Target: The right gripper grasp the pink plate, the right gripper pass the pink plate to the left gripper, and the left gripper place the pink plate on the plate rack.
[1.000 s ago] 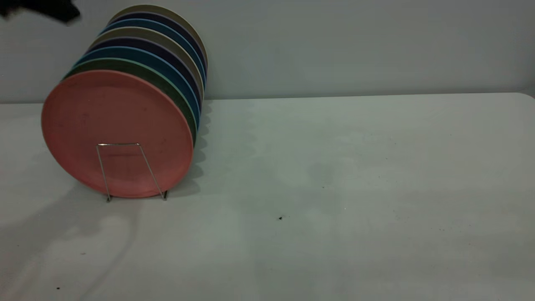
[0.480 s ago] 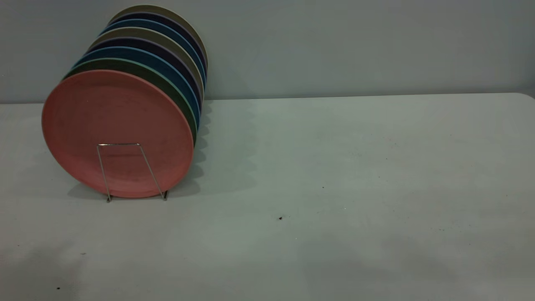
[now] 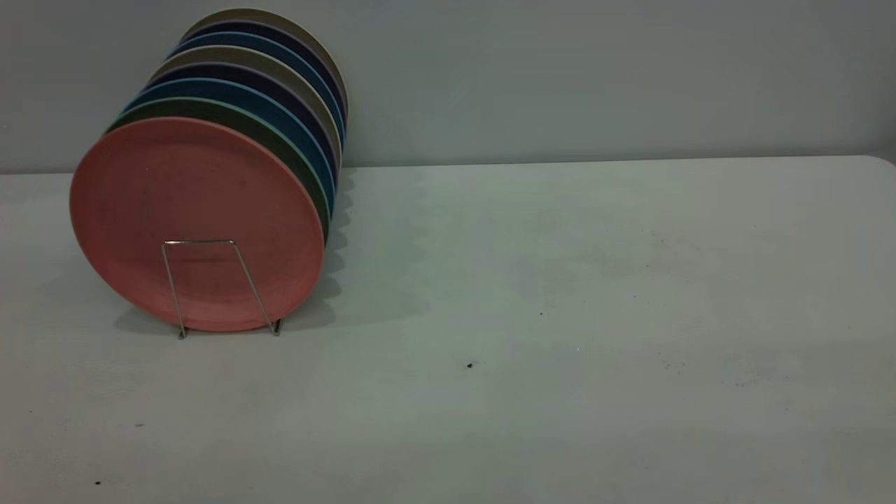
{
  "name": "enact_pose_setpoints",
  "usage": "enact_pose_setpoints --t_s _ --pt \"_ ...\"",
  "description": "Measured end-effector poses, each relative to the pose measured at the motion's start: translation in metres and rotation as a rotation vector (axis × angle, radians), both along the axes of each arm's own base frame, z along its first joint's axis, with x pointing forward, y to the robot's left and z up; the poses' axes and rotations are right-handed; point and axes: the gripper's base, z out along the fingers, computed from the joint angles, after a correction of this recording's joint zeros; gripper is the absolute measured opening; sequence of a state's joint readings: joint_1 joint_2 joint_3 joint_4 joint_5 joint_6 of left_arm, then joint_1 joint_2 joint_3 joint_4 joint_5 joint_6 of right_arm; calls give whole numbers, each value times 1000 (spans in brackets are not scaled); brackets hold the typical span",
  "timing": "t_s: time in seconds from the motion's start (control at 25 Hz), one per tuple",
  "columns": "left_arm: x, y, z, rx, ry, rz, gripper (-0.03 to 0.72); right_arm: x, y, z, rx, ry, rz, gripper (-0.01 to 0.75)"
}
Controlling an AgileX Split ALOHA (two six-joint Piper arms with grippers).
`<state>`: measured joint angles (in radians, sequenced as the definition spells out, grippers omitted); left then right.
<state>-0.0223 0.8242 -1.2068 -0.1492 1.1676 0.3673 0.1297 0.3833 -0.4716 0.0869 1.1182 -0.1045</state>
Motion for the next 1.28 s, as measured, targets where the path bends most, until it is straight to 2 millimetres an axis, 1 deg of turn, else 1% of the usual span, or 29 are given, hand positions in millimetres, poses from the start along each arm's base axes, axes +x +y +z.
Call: enact_pose_setpoints --t_s 0.08,0.16,0.28,0.44,0.52,0.64,0.68,0.8,0.92,1.08,1.16,1.28 --pt "-7 1 -20 -18 53 32 367 0 -1 0 0 1 -19 314" --pt "-14 1 -46 -26 121 49 367 0 -1 0 -2 2 -25 314" --pt "-29 2 -87 -40 215 79 371 0 -2 0 1 2 -30 315" --pt "-57 4 -123 -37 231 105 402 0 -2 0 -4 2 -33 318" --pt "-70 5 -136 -38 208 114 423 0 -2 0 -4 2 -33 318" --pt "-86 5 -154 -62 171 139 448 0 -2 0 -4 2 -33 318" --pt "-90 5 -157 -69 157 146 453 0 -2 0 -5 2 -33 318" --pt "-101 5 -158 -83 79 150 459 0 -2 0 -5 2 -33 318" --pt "-105 5 -163 -89 41 151 459 0 -2 0 -5 2 -33 318" --pt "-108 5 -164 -91 20 151 460 -1 -2 0 -2 -6 -35 316" --pt "-107 5 -164 -91 20 151 460 -5 -3 2 2 -37 -39 316" --pt "-107 5 -164 -92 20 151 460 -18 -6 5 19 -137 -92 316"
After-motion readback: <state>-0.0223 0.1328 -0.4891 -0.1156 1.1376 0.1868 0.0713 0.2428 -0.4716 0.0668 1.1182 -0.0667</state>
